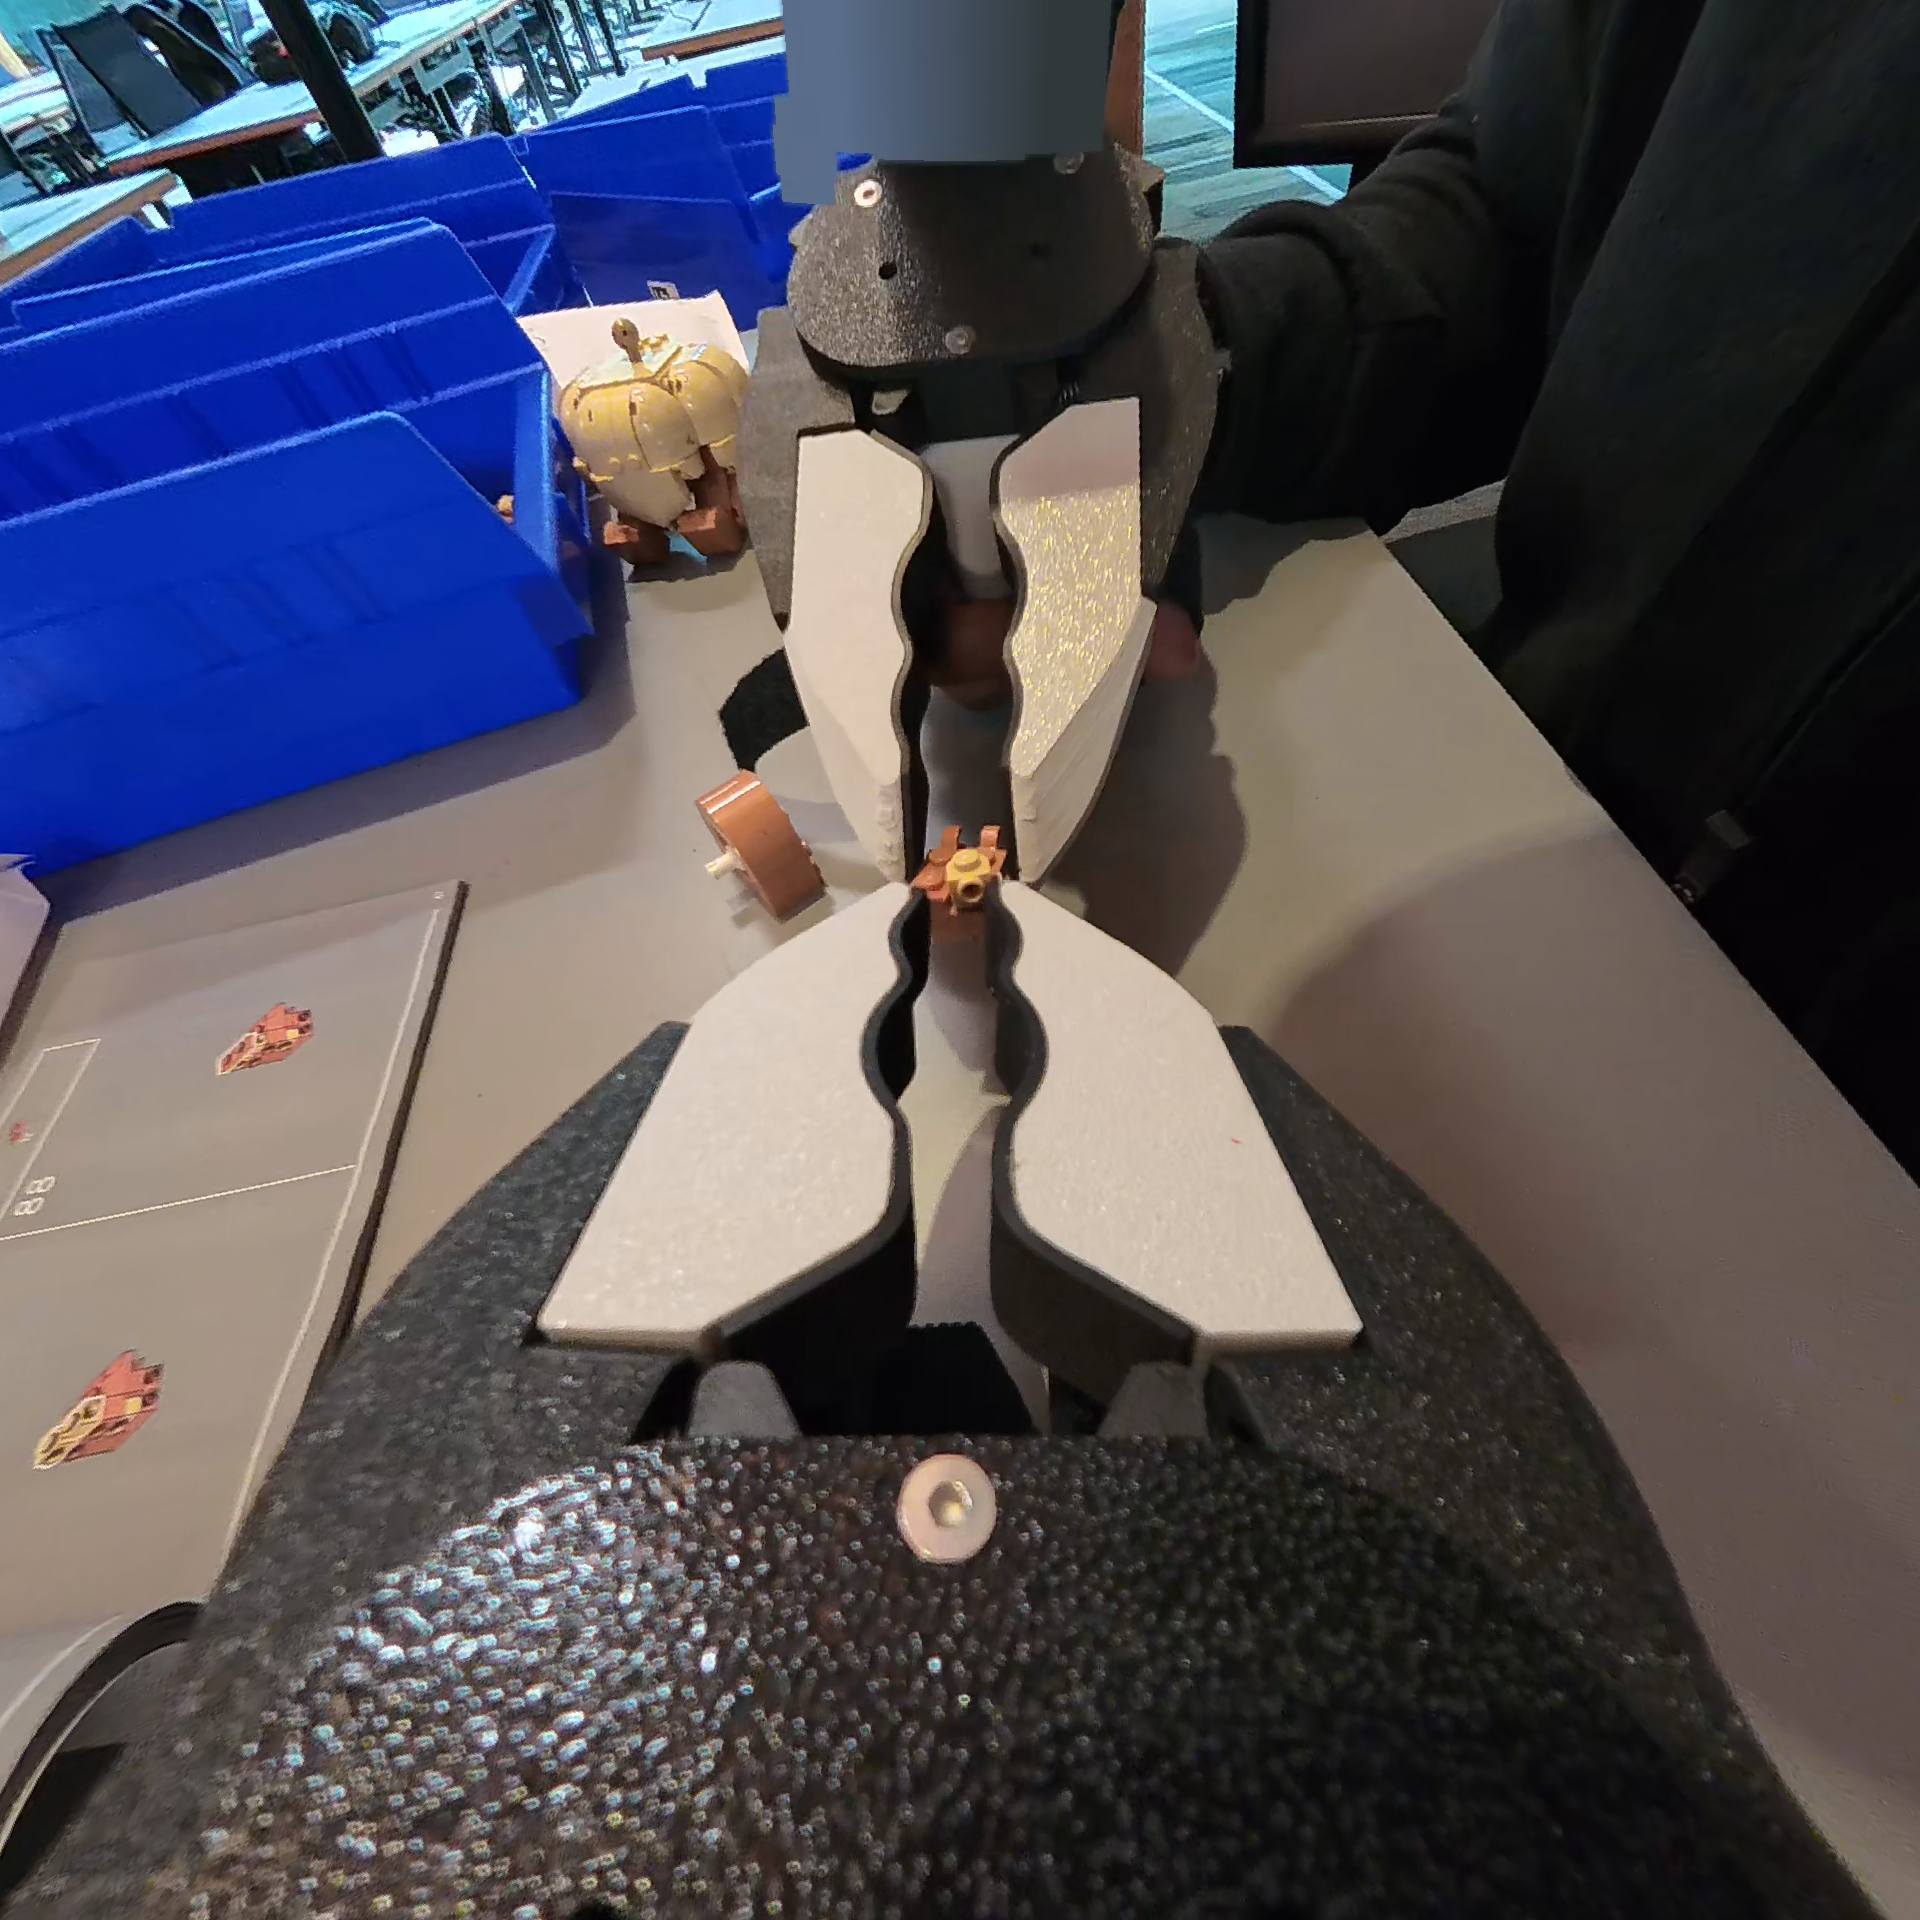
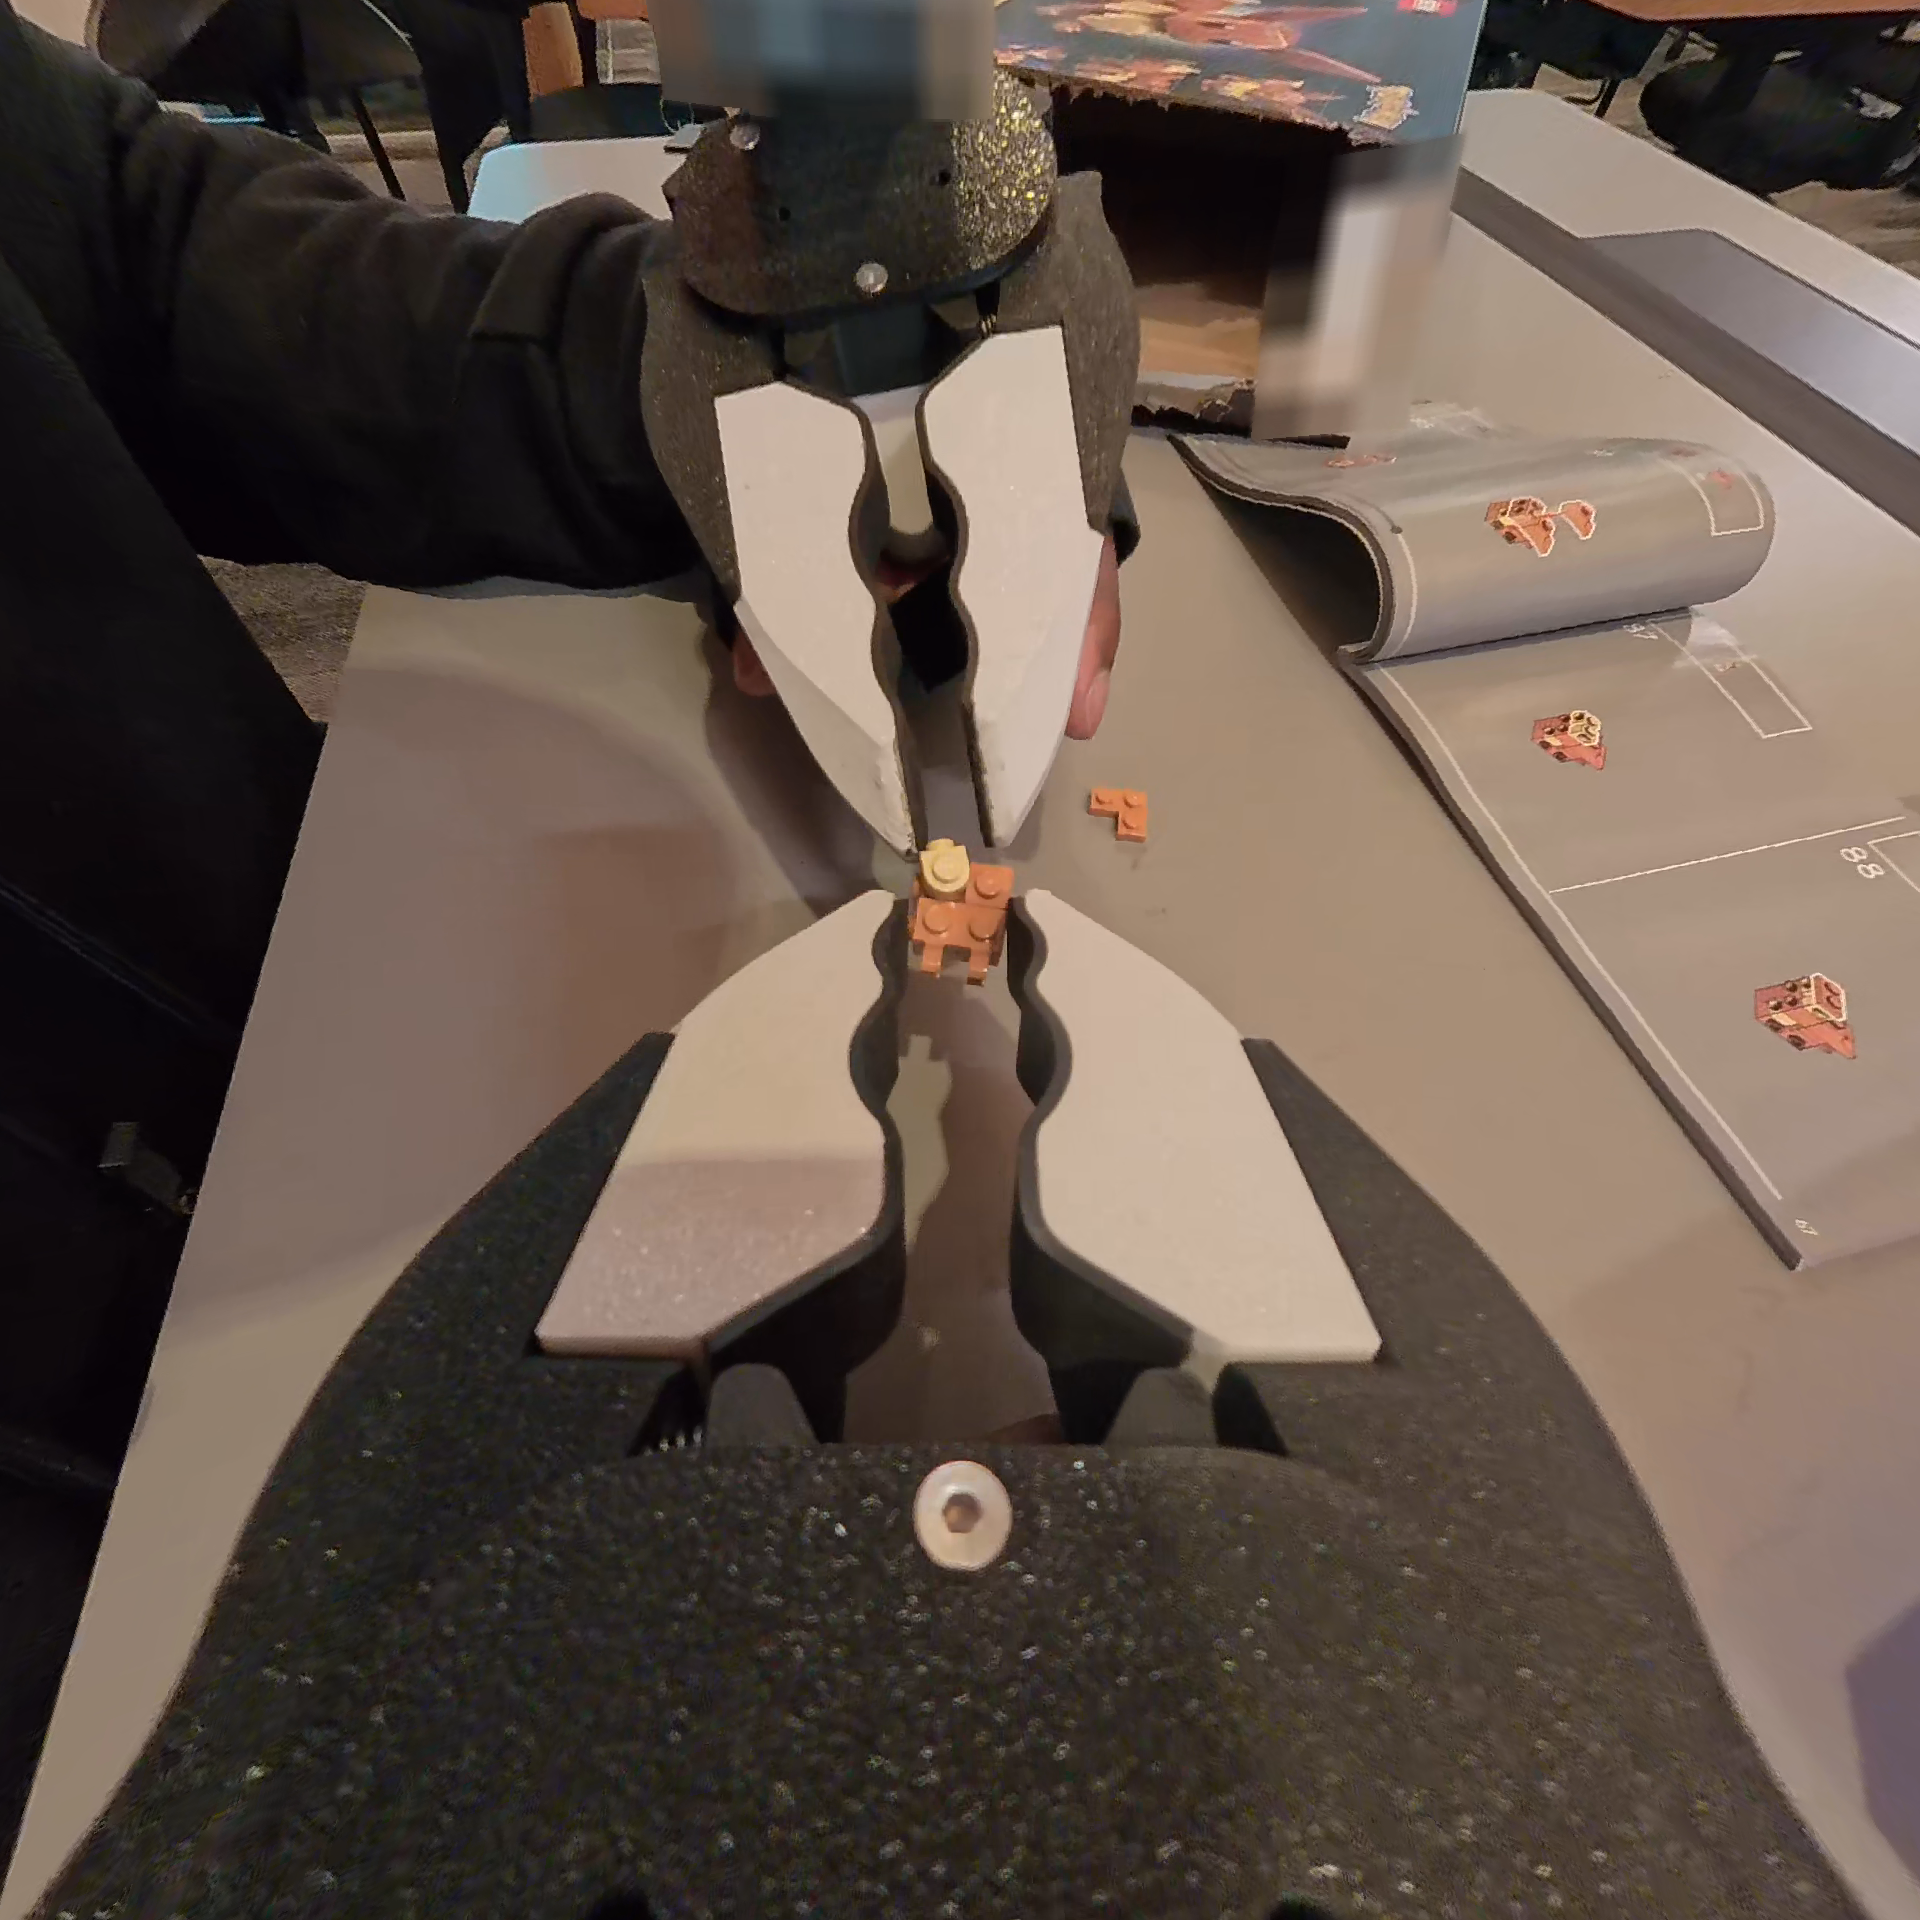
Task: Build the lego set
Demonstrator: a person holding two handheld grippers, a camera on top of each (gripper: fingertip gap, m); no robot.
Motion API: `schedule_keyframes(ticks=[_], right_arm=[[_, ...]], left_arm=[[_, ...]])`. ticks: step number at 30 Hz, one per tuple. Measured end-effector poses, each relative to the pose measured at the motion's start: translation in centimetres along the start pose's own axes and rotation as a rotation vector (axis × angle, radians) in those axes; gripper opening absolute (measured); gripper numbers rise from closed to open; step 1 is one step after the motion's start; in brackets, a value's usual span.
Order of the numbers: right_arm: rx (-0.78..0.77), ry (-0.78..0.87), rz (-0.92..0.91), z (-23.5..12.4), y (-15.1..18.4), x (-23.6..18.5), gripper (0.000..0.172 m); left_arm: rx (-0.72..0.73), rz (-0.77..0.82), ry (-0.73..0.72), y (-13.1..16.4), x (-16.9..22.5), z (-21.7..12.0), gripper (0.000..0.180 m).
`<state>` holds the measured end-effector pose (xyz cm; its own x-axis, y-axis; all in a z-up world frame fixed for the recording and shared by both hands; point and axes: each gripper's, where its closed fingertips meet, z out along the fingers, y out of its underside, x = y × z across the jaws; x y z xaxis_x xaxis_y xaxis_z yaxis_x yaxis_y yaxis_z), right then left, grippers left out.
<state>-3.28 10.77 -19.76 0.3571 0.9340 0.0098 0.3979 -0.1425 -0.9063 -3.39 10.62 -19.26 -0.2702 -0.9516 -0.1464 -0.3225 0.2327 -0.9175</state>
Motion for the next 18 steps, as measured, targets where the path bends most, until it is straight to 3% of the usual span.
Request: schedule_keyframes(ticks=[10,18], right_arm=[[0.013,-0.041,0.061,-0.2,0.0,-0.1,0.018],[0.025,-0.149,0.218,-0.4,0.0,-0.6,0.018]], left_arm=[[0.007,0.031,-0.006,-0.2,0.1,-0.1,0.011],[0.03,0.265,-0.025,-0.6,1.1,-0.3,0.019]])
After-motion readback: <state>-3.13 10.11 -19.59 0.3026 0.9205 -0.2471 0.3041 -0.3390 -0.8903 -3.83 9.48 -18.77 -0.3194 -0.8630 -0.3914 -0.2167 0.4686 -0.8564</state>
